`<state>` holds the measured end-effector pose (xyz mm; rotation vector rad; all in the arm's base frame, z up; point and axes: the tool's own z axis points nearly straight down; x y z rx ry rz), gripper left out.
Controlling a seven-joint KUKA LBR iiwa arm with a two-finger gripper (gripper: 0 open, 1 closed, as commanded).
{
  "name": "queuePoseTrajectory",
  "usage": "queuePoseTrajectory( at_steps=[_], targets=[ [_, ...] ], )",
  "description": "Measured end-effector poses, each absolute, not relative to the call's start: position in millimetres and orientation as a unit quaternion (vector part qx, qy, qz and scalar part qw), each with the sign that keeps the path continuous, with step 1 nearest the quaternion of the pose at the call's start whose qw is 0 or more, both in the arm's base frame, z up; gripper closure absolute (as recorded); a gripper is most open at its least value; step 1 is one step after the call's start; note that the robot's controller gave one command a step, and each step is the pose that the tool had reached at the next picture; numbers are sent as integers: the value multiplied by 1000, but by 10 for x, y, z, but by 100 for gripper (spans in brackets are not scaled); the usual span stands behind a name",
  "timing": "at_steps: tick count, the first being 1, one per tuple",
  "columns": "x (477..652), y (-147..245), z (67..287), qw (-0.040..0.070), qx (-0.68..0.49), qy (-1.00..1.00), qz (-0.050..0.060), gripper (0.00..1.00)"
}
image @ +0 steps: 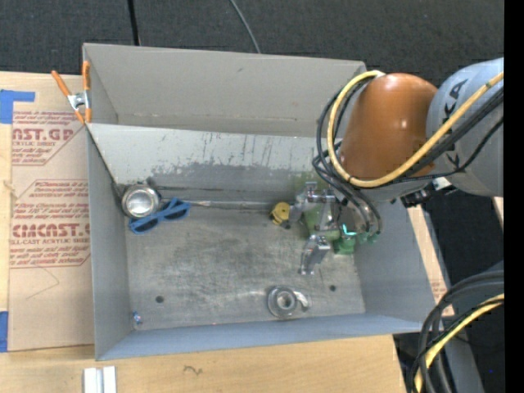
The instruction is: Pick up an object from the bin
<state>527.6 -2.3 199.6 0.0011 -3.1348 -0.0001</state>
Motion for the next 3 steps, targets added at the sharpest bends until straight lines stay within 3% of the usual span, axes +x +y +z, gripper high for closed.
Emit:
queuePoseTrajectory(
  at_steps=[1, 2, 3],
  targets=[
    [4818, -367, 871, -1, 67, -998, 0, 0],
    [4878, 61, 737, -11, 196, -981, 2, 0],
    [4849, 60, 736, -4, 195, -981, 1, 100]
  ],
)
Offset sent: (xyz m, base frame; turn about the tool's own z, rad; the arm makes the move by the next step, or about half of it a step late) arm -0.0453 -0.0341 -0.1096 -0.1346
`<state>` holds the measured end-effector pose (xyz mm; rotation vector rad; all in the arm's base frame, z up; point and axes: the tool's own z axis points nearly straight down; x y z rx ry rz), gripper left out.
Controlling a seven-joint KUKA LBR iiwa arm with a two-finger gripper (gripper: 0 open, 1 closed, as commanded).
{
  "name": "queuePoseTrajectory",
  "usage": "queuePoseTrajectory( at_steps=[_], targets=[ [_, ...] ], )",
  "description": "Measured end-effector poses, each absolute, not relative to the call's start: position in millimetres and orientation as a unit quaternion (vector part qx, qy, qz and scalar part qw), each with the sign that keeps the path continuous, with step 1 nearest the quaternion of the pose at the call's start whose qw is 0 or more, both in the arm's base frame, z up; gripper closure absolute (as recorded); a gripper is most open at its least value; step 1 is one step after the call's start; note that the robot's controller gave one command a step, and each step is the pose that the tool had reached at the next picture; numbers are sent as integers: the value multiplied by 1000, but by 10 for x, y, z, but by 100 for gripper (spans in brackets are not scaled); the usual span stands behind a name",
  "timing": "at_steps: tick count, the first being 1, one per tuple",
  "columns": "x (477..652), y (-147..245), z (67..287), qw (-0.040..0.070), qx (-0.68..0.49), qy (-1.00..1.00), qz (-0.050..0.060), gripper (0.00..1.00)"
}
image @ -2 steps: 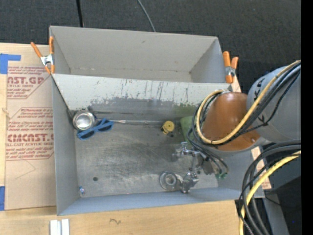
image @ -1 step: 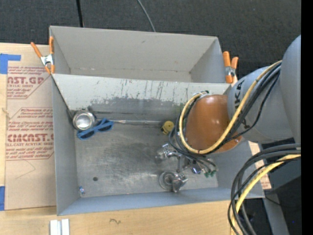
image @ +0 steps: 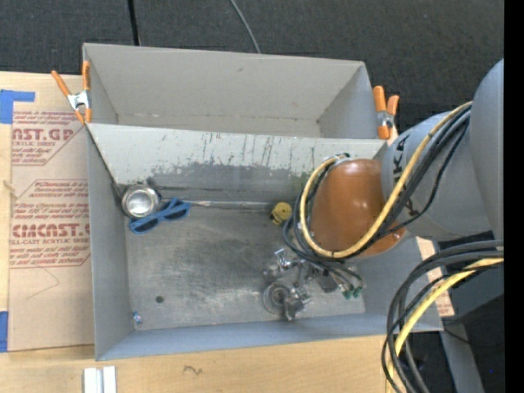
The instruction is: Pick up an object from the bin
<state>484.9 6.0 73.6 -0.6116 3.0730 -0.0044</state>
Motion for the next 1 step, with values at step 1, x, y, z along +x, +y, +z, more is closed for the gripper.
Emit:
queuePoseTrajectory(
  at_steps=[1],
  targets=[
    [4995, -72, 2277, 4, -369, 930, -1, 100]
  ],
)
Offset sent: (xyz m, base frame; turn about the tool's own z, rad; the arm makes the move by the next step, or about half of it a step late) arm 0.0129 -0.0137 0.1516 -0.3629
